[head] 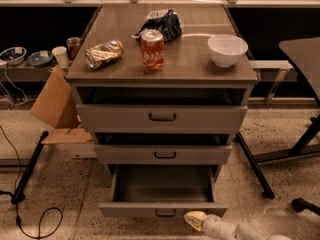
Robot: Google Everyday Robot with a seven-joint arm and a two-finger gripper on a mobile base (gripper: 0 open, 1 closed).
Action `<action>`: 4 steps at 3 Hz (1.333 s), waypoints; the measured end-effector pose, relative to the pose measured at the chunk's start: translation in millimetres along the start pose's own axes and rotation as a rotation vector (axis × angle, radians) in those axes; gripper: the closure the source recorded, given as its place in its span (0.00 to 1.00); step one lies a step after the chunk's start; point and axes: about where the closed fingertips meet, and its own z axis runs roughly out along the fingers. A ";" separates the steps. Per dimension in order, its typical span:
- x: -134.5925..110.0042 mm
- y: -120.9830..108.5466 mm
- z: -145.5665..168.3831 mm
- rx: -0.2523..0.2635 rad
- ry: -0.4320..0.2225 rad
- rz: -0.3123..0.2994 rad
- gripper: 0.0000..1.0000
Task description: Close bottom drawer
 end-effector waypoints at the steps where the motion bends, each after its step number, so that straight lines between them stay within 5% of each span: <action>1: -6.2 16.3 23.4 -0.006 0.025 -0.008 1.00; 4: -18.8 22.2 82.5 -0.051 0.117 0.088 1.00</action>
Offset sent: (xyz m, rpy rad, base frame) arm 0.0635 0.0544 -0.0017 0.1016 0.0329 0.0518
